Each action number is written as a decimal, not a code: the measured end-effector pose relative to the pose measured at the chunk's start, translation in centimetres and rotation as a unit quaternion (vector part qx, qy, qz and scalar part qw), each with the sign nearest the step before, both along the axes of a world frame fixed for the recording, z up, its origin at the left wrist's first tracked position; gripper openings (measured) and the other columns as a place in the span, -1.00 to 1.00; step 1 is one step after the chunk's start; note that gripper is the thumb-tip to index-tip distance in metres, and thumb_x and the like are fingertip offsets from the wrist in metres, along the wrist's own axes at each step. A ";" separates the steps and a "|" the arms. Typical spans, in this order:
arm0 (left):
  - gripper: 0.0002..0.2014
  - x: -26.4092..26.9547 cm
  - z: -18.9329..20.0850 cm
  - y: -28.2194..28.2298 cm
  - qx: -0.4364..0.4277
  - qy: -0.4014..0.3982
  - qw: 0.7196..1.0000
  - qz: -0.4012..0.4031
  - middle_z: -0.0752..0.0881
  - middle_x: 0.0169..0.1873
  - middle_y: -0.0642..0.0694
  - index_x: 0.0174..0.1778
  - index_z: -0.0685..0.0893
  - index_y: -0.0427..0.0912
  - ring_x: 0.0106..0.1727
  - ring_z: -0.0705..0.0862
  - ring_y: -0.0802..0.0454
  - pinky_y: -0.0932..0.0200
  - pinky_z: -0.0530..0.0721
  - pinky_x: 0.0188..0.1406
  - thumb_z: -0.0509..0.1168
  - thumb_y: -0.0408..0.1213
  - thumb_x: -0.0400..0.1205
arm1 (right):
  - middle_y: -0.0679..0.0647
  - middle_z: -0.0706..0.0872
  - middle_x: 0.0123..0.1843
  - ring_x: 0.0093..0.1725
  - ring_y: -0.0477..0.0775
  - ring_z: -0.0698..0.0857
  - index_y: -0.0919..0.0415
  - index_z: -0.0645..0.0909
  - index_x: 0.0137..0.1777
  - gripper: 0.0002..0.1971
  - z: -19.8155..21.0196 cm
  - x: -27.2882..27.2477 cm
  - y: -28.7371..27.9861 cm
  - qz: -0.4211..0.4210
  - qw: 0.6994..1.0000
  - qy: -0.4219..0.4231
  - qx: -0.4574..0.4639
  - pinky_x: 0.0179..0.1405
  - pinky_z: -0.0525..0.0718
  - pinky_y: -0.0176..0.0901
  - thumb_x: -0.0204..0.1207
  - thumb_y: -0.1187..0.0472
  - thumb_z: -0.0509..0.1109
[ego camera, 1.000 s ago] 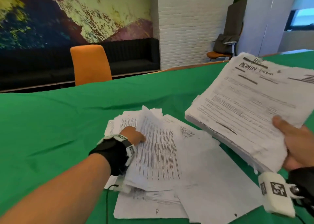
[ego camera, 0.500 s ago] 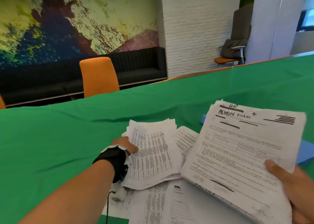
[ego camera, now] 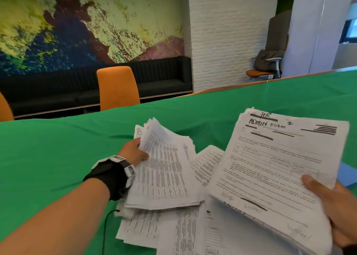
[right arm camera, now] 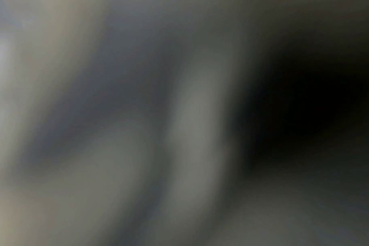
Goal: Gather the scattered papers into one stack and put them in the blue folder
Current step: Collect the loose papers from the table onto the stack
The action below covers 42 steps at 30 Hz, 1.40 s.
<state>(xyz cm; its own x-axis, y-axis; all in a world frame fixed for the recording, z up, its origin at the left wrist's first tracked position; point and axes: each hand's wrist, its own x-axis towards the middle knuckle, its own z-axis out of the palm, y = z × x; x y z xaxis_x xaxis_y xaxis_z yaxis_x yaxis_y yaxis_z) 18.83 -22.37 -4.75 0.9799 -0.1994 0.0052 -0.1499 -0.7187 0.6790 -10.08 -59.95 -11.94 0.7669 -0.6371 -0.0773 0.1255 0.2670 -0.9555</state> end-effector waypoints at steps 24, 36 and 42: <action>0.01 -12.6 -5.4 25.2 -0.282 0.178 0.928 0.168 0.70 0.39 -0.17 0.44 0.65 -0.02 0.39 0.68 -0.20 -0.22 0.54 0.49 0.29 0.64 0.23 | 0.42 0.79 0.32 0.29 0.51 0.78 0.34 0.59 0.48 -0.65 0.6 9.9 29.8 0.411 0.905 0.108 0.023 0.42 0.61 0.55 0.73 0.34 0.30; -0.13 -15.0 -1.5 21.0 -0.447 0.066 0.890 -0.060 0.73 0.30 -0.33 0.55 0.40 -0.08 0.27 0.73 -0.41 -0.50 0.66 0.21 0.56 -0.55 0.32 | 0.28 0.82 0.33 0.28 0.41 0.81 0.22 0.58 0.49 -0.58 0.8 10.0 29.4 0.424 0.904 0.039 -0.051 0.37 0.67 0.47 0.64 0.21 0.44; -0.53 -16.7 2.3 20.4 -0.434 -0.036 0.893 -0.111 0.84 0.11 -0.19 0.15 0.81 -0.12 0.15 0.81 -0.12 0.05 0.77 0.09 0.47 -0.59 0.36 | 0.22 0.81 0.32 0.27 0.27 0.81 0.14 0.56 0.47 -0.30 3.7 10.1 27.6 0.310 0.932 -0.131 -0.132 0.21 0.80 0.23 0.31 0.16 0.69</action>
<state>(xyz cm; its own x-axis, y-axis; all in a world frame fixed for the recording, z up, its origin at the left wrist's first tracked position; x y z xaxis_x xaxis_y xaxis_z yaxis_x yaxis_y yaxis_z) 2.16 -1.93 -2.48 0.9073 -0.2797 0.3139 -0.2890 0.1274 0.9488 0.06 -32.39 -8.23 0.9644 -0.0353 0.2620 0.2643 0.1254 -0.9562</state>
